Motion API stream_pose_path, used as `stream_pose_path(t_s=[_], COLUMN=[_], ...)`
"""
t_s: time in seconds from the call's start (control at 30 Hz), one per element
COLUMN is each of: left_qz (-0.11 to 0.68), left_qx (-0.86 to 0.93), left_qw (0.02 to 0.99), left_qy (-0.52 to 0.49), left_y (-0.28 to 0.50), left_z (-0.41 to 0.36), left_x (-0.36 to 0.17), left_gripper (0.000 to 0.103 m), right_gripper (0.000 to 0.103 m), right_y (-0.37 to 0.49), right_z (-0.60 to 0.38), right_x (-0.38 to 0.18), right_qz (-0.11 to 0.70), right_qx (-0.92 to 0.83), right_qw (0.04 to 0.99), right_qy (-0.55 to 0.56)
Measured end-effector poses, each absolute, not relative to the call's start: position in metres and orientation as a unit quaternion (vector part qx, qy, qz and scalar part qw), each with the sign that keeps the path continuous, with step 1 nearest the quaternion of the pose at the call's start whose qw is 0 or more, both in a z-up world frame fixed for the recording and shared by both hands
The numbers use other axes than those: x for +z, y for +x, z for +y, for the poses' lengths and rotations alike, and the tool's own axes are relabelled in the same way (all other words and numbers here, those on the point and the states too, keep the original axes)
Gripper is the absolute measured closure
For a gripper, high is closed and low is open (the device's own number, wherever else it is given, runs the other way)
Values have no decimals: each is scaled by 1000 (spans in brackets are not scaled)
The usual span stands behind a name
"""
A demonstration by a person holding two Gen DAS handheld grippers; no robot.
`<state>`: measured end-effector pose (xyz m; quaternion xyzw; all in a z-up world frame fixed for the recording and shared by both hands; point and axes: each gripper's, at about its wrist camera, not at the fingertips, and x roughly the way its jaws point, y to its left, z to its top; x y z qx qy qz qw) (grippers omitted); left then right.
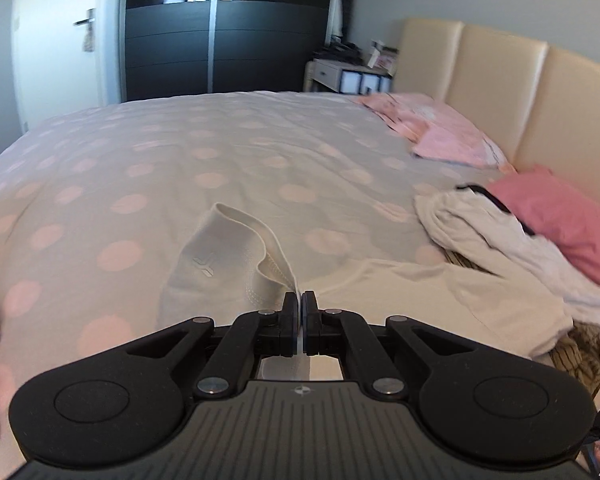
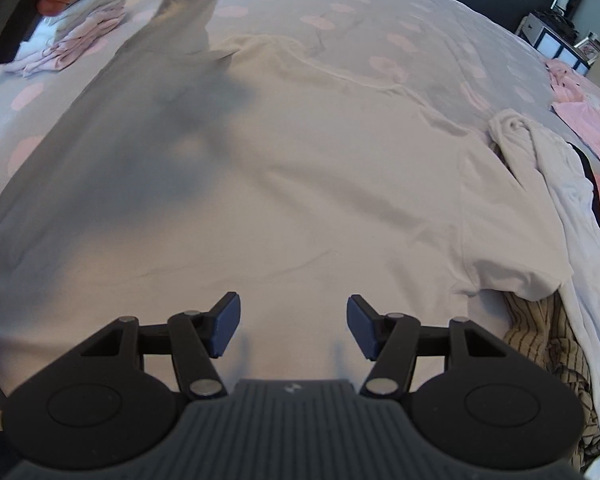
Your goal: Fold clothes
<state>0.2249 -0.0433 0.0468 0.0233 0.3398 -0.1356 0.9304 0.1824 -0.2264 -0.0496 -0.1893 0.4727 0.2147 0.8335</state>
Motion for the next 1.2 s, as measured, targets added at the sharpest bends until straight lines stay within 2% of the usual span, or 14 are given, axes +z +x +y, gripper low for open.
stream_pose_path(t_s=[0.2,0.37,0.4,0.47,0.5,0.6,0.73,0.87,1.03,1.2], left_qz=[393,442,445,451,456,459,458,462,454,475], left_qx=[-184,-227,-232,-243,-250,-260,-246,-179,-99,-86], left_qw=[896,859,856,849,845,841,847,865,886,869], left_qy=[93,124,126,128,124,118,113,82,-15,-113], left_y=[231,223,220,217,215,214,222,243,284,332], left_z=[-115,-137,-136,-130,-126,-106,-68,-12,61,97], left_x=[-11,-49,-50,-46,-43,-27,-7,1,1,-29], left_gripper=[103,102,100,89,81,77,67,65,62,58], right_gripper=[41,41,41,41,41,41,41,41,42,42], right_y=[187,195,197,203,206,217,245,278,326,366], right_z=[-251,-267,-270,-273,-275,-279,-276,-268,-248,-225], right_x=[-51,-59,-61,-64,-64,-61,-52,-41,-44,-62], right_qz=[481,492,495,495,492,479,458,437,430,431], right_qx=[186,166,163,164,166,179,192,199,215,222], right_qw=[838,838,837,838,840,846,856,867,869,867], right_qy=[-179,-168,-166,-161,-157,-149,-140,-132,-120,-116])
